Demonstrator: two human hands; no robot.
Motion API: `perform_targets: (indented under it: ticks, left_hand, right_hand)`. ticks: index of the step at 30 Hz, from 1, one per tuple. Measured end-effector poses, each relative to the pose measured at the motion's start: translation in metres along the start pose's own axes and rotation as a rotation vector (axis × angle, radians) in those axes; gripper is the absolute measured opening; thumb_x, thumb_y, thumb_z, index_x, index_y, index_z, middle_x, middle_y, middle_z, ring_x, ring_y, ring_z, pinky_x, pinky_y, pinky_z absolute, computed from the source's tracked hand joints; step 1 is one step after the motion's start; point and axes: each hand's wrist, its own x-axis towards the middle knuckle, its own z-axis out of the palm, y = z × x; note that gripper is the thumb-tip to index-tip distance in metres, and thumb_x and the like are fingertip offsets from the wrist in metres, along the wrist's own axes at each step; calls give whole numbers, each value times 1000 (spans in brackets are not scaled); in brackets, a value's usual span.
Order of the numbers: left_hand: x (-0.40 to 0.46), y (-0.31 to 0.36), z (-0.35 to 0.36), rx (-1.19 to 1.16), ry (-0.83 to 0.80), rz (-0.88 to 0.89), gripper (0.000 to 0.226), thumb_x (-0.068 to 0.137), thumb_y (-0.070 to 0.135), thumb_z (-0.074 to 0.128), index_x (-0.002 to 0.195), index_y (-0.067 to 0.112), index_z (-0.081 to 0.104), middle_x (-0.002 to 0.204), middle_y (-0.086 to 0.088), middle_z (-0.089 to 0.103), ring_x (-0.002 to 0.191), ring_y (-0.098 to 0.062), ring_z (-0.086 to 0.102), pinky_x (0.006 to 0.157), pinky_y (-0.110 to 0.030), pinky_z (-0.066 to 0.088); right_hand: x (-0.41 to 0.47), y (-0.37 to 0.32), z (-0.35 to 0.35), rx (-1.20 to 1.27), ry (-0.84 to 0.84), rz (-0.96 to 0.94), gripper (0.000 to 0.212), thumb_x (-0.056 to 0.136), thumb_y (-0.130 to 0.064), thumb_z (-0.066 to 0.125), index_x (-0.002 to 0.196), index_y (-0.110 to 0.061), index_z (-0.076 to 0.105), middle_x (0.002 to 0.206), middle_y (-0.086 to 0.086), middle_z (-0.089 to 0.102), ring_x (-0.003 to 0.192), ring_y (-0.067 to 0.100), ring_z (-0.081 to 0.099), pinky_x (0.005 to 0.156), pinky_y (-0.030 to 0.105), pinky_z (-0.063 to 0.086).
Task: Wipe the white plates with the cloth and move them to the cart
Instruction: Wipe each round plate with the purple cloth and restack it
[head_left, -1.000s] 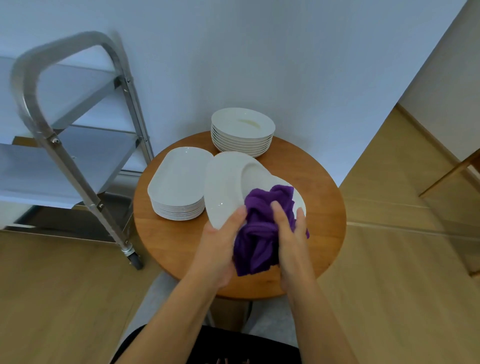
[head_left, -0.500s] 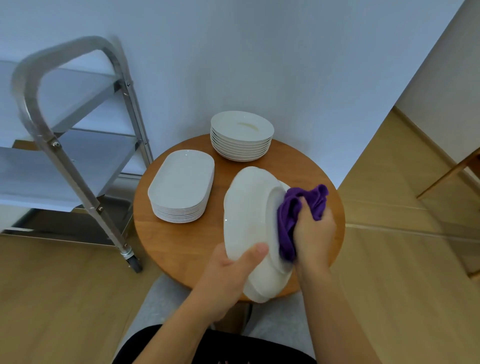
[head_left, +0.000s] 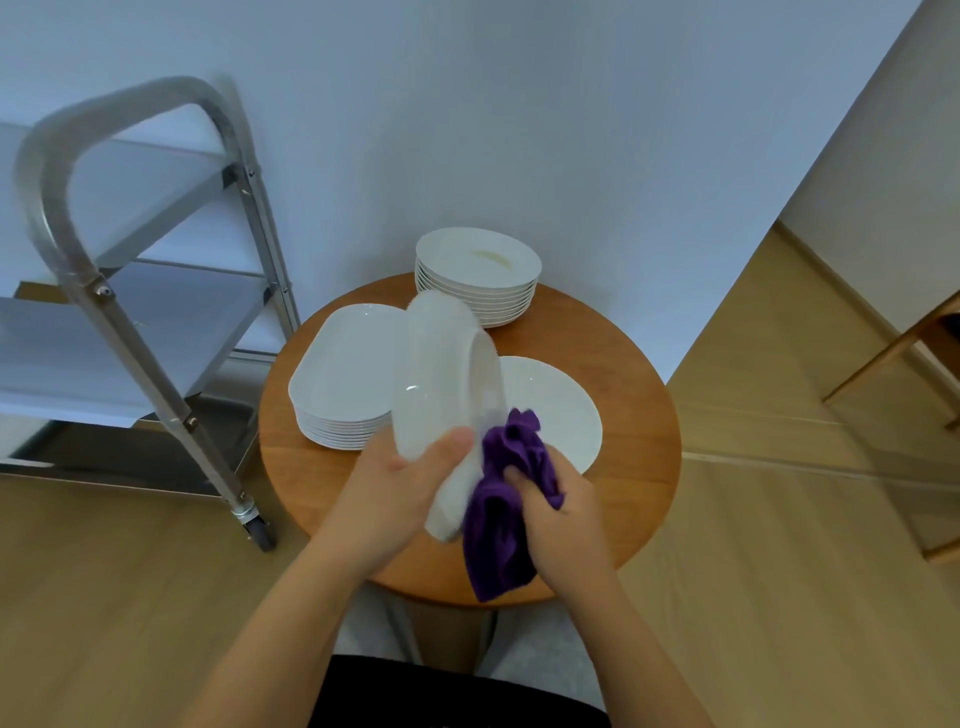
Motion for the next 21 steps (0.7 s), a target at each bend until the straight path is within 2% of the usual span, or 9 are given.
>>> perform_targets:
  ticks: [2,4,6,8,10,12,15,19,21]
  left_hand:
    - [-1,2,2,239,-117,35,15,89,25,60,85,39,60,82,19,72,79,6,65,62,-14,53]
    - [-2,3,9,507,-233,5,5,91,36,55,87,36,57,84,11,67,78,2,63,66,-18,54]
    - [0,-2,16,846,-338,25,23,93,46,48,113,35,53,96,8,61,79,0,56,64,-10,45]
    - [5,-7,21,1092,-401,96,49,96,45,40,143,34,28,120,1,58,93,-4,52,75,-10,39]
    - [13,-14,23,1243,-468,183,59,98,44,34,146,38,0,132,-2,50,107,-13,55,86,-19,42]
    - [20,-25,23,1388,-539,255,63,99,44,31,133,43,-23,135,-4,45,111,-19,55,89,-27,46]
    - [21,-38,22,1548,-580,303,61,100,42,27,132,41,-25,140,-9,39,116,-25,52,97,-36,43]
    - [23,-37,10,1604,-605,296,67,93,59,27,132,52,-27,152,-10,26,137,-29,30,113,-52,9]
    - [25,-31,-2,1408,-510,235,77,73,83,25,123,66,-31,158,5,12,145,-20,4,108,-51,-12]
  right_hand:
    - [6,-2,1,39,144,100,11,94,-25,55,90,-30,64,78,-7,70,78,17,66,67,26,53]
    - [15,-16,-4,330,242,270,14,93,-38,55,100,-30,63,85,-2,73,80,19,70,71,35,57]
    - [21,-31,-12,663,173,367,49,76,-60,62,112,-28,61,92,2,74,83,21,72,65,37,57]
    - [21,-41,-20,810,72,366,85,48,-66,73,121,-25,58,105,8,72,92,28,71,65,41,58]
    - [16,-44,-25,786,25,364,96,41,-56,79,127,-21,55,112,11,69,101,31,67,68,42,58]
    - [11,-43,-30,743,16,405,94,42,-46,82,128,-20,54,114,11,68,104,32,64,66,42,58]
    - [8,-40,-37,666,45,428,84,43,-31,84,121,-17,57,104,11,69,97,30,63,58,38,57]
    - [8,-24,-40,737,60,427,49,53,-17,64,101,-13,65,89,10,71,88,30,62,79,52,54]
    - [8,-16,-40,817,79,392,32,59,-14,58,91,-14,67,79,7,72,80,28,64,69,44,57]
